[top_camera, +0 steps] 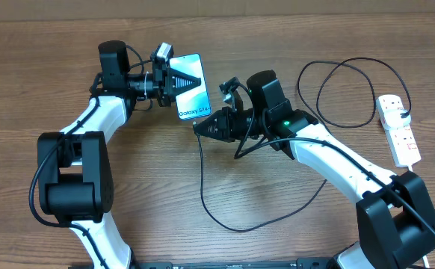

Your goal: Plug charger to phone and switch on socket

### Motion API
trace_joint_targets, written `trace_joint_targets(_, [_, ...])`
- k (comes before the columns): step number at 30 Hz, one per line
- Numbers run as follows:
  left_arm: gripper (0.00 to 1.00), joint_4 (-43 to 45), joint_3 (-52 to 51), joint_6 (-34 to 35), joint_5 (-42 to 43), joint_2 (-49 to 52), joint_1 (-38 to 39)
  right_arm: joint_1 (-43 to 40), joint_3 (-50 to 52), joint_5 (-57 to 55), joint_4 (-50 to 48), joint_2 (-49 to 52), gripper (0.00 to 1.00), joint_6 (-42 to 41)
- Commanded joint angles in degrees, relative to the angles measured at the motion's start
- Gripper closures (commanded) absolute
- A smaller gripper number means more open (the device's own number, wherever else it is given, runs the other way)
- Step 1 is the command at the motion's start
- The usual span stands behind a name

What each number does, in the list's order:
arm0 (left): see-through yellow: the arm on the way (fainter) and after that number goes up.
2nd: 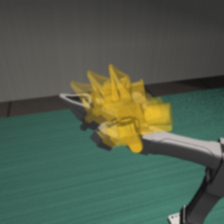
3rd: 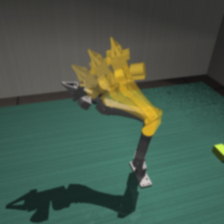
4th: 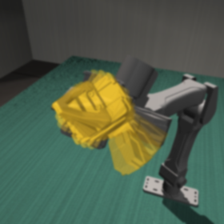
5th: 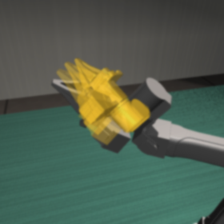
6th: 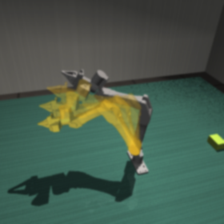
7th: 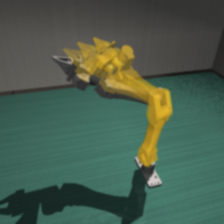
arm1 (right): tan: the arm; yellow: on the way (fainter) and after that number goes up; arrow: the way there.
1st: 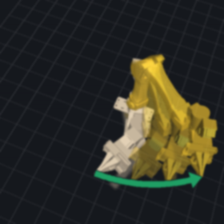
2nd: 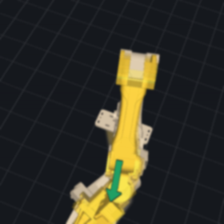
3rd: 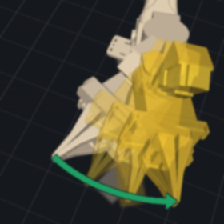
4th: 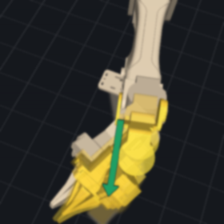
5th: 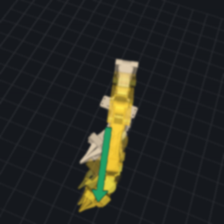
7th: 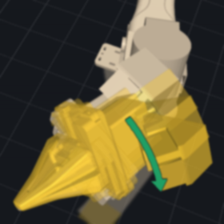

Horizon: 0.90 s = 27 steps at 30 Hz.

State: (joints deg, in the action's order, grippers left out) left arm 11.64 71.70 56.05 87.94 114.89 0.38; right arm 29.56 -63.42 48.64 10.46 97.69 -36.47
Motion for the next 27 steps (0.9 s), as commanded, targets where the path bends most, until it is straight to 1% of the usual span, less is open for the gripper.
trace_joint_targets(1, [0.96, 0.2, 0.4, 0.5, 2.6, -0.3, -0.6, 1.0, -0.7, -2.0, 1.4, -2.2, 0.96, 4.0])
trace_joint_targets(5, [0.96, 0.2, 0.4, 0.4, 2.6, -0.3, -1.0, 2.6, -0.7, -7.5, 3.4, -6.7, 0.96, 5.7])
trace_joint_targets(10, [0.96, 0.2, 0.4, -0.1, 2.5, -0.3, -1.1, 3.0, -0.7, -10.4, 8.0, -12.0, 0.96, 8.6])
trace_joint_targets(13, [0.96, 0.2, 0.4, -0.1, 2.6, -0.3, -1.1, 3.0, -0.6, -12.2, 10.6, -12.6, 0.96, 9.8])
trace_joint_targets(16, [0.96, -0.5, 0.4, -0.1, 2.5, -0.3, -1.0, 3.3, -0.5, -13.2, 10.3, -12.5, 0.96, 9.6])
trace_joint_targets(21, [0.96, -2.4, 0.4, -0.1, 1.5, -0.3, -0.9, 3.4, 1.0, -15.6, 5.9, -12.5, 0.96, 6.0])
trace_joint_targets(27, [0.96, -2.4, 0.4, -0.1, 1.5, -0.3, -0.9, 4.5, 8.5, -15.1, -8.2, -12.5, 0.96, 0.5])
